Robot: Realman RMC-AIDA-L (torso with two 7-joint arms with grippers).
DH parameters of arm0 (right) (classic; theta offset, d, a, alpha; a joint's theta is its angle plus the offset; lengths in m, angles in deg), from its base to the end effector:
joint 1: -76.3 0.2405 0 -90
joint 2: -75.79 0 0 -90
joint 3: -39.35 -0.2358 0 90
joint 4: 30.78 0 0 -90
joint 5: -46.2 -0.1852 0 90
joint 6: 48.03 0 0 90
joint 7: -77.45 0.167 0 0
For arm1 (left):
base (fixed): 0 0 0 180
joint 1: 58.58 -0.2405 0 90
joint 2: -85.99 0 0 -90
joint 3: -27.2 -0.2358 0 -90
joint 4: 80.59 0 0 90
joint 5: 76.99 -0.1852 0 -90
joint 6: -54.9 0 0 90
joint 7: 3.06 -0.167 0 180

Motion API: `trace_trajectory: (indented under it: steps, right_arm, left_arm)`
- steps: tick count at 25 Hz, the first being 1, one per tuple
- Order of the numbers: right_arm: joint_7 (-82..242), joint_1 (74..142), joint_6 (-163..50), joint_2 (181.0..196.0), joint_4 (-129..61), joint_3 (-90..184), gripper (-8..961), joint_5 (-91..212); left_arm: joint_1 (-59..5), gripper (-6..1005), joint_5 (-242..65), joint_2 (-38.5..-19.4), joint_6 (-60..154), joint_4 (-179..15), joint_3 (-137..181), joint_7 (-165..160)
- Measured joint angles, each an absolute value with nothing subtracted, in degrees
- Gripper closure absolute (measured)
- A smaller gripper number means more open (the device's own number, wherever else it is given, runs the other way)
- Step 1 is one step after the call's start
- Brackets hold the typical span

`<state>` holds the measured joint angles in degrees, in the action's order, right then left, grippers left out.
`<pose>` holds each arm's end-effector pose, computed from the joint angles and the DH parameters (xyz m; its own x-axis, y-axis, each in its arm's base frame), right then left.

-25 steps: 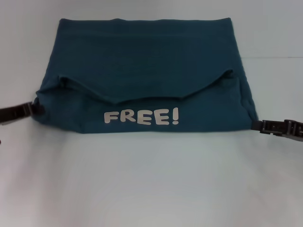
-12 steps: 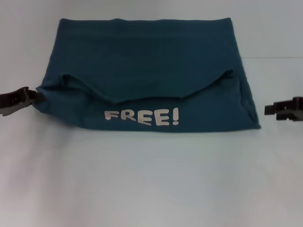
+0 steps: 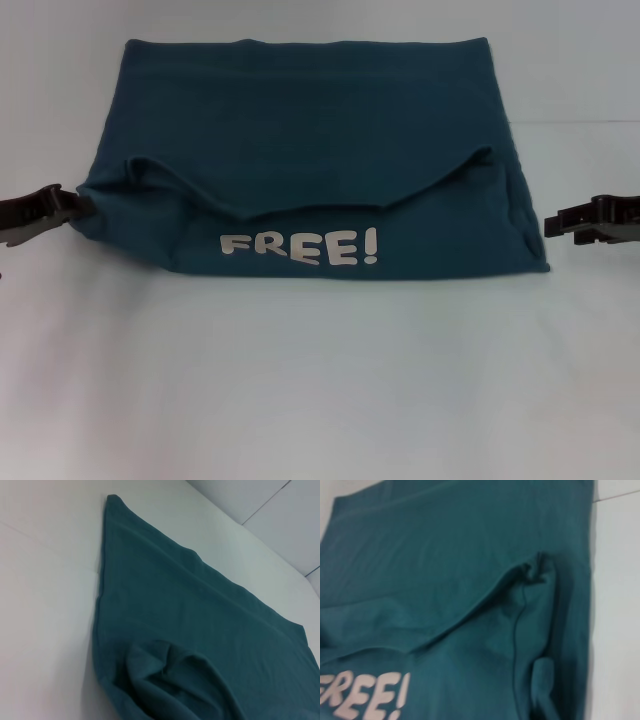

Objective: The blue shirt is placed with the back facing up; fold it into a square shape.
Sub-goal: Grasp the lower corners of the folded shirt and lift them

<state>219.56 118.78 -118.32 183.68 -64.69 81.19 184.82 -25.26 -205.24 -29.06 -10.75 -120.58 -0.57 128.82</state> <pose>0.2740 0.3892 0.0464 0.2491 -0.8892 -0.3838 -0.9520 -0.1520 -0.2658 -0.2991 0.3739 0.0552 0.1186 0.7218 0.6819 0.9922 -0.0596 -0.1094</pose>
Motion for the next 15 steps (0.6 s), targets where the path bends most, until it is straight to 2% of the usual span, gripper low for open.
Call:
trace_trajectory:
  steps: [8, 15]
  right_arm:
    - [218.1, 119.1, -111.4, 186.99, -64.3, 84.1, 397, 185.5]
    - [218.1, 119.2, -106.4, 188.93, -64.1, 86.8, 433, 185.5]
  left_arm:
    - [-25.2, 999, -205.2, -29.06, -10.5, -120.6, -0.6, 128.9]
    - [-25.5, 998, -205.1, -29.24, -10.4, -120.5, -0.6, 128.9]
